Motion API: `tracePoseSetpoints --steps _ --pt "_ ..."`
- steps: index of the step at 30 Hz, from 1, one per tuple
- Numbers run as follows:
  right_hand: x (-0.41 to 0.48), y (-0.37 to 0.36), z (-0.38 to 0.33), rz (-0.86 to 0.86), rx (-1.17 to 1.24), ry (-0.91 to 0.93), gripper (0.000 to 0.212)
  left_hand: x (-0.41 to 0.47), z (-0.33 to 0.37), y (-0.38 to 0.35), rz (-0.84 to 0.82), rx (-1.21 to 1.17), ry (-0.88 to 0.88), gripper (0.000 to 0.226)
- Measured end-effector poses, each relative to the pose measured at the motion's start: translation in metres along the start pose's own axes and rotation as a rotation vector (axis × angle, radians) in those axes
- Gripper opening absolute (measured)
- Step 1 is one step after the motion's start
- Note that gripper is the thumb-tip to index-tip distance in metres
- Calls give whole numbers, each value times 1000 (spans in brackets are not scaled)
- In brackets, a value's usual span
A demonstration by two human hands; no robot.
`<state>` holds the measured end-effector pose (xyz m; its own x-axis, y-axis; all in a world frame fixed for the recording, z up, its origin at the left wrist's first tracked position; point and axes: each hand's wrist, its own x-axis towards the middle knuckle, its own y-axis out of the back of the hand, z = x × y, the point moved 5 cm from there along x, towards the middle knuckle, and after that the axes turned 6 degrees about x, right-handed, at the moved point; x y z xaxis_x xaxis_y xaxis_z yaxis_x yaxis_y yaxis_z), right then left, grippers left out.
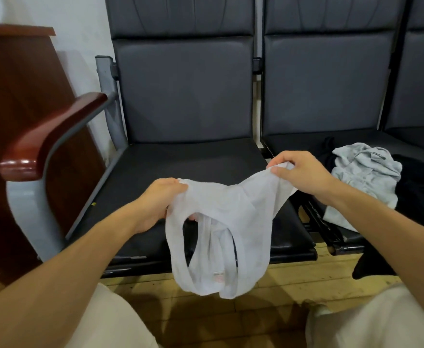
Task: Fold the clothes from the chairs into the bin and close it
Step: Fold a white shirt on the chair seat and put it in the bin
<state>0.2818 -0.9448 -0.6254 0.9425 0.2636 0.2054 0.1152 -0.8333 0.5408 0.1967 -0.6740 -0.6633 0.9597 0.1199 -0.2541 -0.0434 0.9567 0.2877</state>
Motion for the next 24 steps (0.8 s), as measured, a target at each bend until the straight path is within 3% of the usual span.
tracePoseSetpoints --steps 3,7,9,12,15,18,21,24 --pt "-4 2 3 -58 -117 -54 13 -15 -3 -17 -251 74 38 24" --pt "-16 -8 9 -299 -463 -102 14 -35 -6 -46 -607 277 63 36" --pt "-24 -16 12 -426 -632 -110 17 -38 -9 -51 -657 392 85 39" --pt "-29 -23 15 -512 -692 -117 11 -29 -12 -41 -499 522 100 36" --pt "-27 -26 14 -495 -646 -52 8 -10 -14 -15 -162 430 137 26" --pt "-24 -34 9 -503 -609 9 10 7 -21 13 127 597 133 21" --pt "-22 -44 12 -587 -619 -25 6 18 -35 30 230 791 218 22" --pt "-17 -51 19 -656 -668 -79 5 29 -48 36 210 818 301 44"
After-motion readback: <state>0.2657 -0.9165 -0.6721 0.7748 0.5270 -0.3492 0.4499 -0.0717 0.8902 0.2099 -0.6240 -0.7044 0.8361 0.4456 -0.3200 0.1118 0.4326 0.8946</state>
